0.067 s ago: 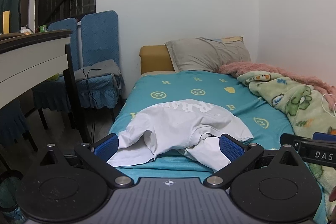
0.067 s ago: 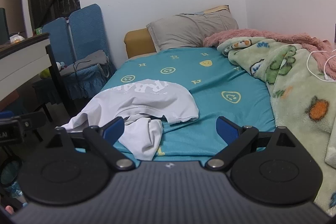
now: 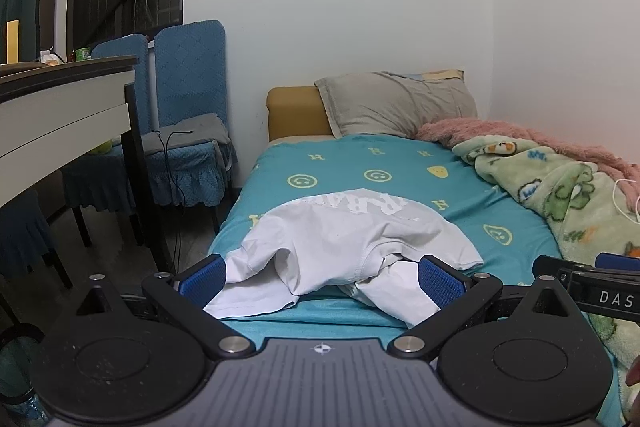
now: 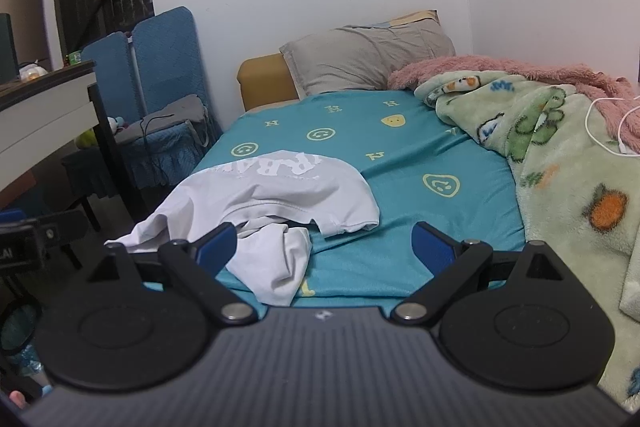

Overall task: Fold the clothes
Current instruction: 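Reach both grippers toward the crumpled white T-shirt on the bed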

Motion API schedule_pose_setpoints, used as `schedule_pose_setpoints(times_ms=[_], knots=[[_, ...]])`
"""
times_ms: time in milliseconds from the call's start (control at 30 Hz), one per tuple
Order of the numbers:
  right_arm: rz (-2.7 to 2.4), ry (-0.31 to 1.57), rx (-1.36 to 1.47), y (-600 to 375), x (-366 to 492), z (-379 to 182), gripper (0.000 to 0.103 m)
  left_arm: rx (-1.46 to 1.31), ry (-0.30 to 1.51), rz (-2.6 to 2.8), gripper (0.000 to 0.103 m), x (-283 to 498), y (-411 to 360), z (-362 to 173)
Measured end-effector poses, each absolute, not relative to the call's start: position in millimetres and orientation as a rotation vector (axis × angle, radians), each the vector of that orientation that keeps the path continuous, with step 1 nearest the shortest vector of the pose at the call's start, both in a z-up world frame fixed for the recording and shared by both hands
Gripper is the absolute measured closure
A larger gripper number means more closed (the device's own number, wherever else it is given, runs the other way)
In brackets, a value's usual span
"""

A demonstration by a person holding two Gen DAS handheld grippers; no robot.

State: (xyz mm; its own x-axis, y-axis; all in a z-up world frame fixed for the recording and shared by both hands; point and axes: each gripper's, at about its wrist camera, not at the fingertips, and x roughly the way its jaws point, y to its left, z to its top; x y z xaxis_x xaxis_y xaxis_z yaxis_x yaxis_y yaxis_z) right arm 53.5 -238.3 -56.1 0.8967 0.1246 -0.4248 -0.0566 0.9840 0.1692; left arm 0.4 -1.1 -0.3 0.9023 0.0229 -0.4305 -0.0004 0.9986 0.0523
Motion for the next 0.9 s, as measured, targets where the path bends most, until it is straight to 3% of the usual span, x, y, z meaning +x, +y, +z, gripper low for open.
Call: schedule_pose_setpoints(times_ms=[567,900], knots=[[0.045,0.422,0.141,-239.0,52.6,-57.9,0.007,0.062,0.448,0.005,0.000,-1.0,-1.9,0.1],[-0.044,0.371,0.146,-212.0,52.7,-29.1,0.007,0.043,0.440,0.056,0.000,10.3,26.2,2.2]])
